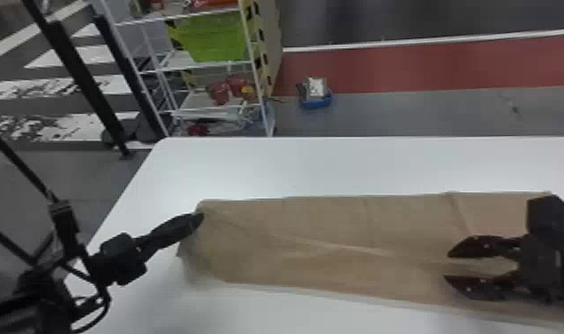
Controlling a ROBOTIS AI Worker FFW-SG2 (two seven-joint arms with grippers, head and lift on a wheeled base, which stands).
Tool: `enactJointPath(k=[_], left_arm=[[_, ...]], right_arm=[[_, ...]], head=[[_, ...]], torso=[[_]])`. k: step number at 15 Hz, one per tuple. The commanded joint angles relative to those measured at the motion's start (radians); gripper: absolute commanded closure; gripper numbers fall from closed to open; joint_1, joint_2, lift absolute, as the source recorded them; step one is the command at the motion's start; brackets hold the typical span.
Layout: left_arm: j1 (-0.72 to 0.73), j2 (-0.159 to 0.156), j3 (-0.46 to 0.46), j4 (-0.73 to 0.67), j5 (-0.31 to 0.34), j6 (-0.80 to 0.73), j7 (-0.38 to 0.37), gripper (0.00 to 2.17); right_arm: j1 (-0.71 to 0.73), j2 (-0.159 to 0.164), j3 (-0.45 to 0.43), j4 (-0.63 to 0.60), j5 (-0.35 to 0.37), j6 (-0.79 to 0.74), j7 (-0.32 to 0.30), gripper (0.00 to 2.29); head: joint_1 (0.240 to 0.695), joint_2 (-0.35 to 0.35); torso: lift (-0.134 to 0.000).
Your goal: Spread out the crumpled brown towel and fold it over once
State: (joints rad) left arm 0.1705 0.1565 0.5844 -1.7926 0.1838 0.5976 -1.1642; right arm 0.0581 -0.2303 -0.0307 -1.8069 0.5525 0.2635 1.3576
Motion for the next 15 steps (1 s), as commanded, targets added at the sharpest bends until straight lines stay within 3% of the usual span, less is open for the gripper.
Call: enactJointPath(k=[1, 10, 14, 15], left_arm=[[0.000, 0.000, 0.000, 0.001, -0.001, 0.000, 0.000, 1.43], [-0.006, 0.000, -0.012, 0.006, -0.017, 0.000, 0.008, 1.43], [-0.008, 0.000, -0.012, 0.004, -0.017, 0.000, 0.009, 1.43], [-0.009, 0.000, -0.011, 0.004, -0.015, 0.000, 0.009, 1.43]], right_arm=[[-0.018, 0.000, 0.015, 0.027, 0.004, 0.009, 0.009, 0.70], [-0.060, -0.011, 0.009, 0.101, -0.005, 0.006, 0.009, 0.81], [-0.060, -0.017, 0.014, 0.101, -0.019, 0.021, 0.009, 1.51], [-0.060, -0.020, 0.012, 0.100, -0.023, 0.021, 0.009, 1.56]], head=[[0.695, 0.221], [0.695, 0.206], [0.695, 0.203], [0.695, 0.203]], torso=[[-0.123], [-0.123], [-0.123], [-0.123]])
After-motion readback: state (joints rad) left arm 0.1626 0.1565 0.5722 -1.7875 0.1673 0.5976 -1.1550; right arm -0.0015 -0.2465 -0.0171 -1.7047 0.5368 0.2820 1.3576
